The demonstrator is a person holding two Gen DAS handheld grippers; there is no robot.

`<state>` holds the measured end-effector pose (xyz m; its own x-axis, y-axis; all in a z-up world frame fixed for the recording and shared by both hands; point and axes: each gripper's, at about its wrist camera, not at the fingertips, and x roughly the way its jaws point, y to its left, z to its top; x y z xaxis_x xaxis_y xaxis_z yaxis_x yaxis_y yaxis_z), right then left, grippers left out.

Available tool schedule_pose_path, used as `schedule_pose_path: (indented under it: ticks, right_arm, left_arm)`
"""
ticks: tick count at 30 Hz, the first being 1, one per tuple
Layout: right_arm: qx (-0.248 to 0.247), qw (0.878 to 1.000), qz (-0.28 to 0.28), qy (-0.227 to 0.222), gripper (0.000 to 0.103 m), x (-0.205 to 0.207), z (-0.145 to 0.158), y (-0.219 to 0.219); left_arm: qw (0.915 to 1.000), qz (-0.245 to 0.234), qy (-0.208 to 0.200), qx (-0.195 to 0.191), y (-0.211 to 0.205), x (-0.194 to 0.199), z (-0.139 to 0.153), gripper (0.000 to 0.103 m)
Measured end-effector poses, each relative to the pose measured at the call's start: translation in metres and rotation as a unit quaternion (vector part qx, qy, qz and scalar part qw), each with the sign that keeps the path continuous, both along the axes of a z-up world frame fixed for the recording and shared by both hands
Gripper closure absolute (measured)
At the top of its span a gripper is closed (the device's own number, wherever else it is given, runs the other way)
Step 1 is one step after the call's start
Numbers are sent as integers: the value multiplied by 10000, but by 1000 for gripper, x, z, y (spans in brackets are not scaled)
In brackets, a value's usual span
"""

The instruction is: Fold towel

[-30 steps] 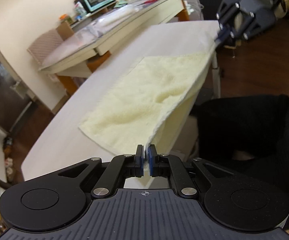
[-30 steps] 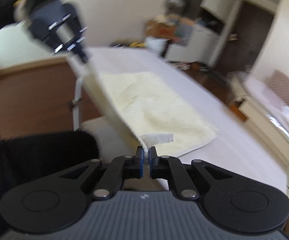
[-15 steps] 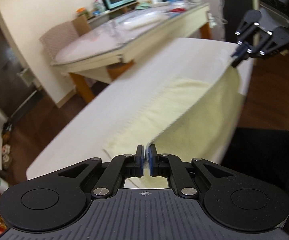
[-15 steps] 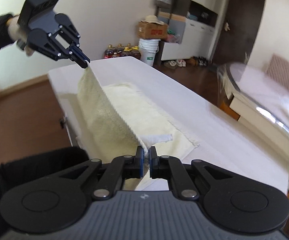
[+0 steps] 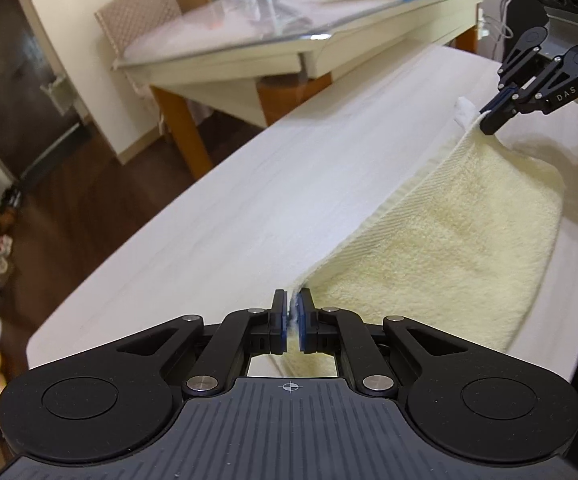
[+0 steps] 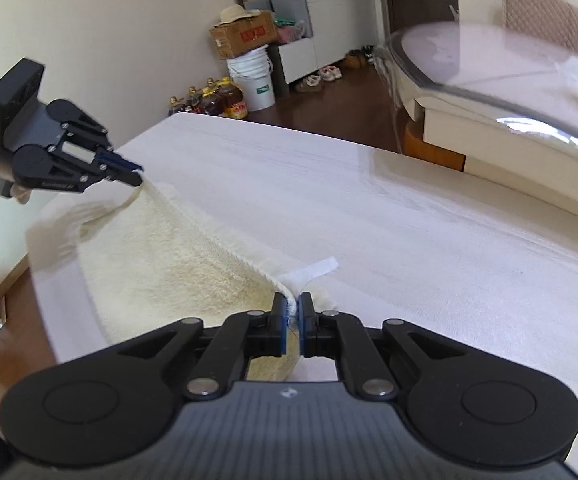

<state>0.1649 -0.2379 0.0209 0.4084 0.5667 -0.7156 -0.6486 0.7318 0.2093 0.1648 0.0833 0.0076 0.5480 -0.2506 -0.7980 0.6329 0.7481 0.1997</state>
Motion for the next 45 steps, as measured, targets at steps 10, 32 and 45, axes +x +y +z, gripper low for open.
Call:
schedule_pose_path:
  ticks: [10, 32, 45]
  right_arm:
    - [-241, 9987, -163, -430, 88, -1, -9, 6]
    - [-56, 9962, -659, -574, 78, 10, -12, 2]
    - [-94, 9829, -1246, -1355, 73, -37, 23, 10]
  left_arm:
    - [9992, 380, 40, -73, 10, 8, -17, 96]
    - [9965, 802, -59, -212, 28, 11, -13, 70]
    - [9852, 1591, -352, -524, 81, -21, 6, 72]
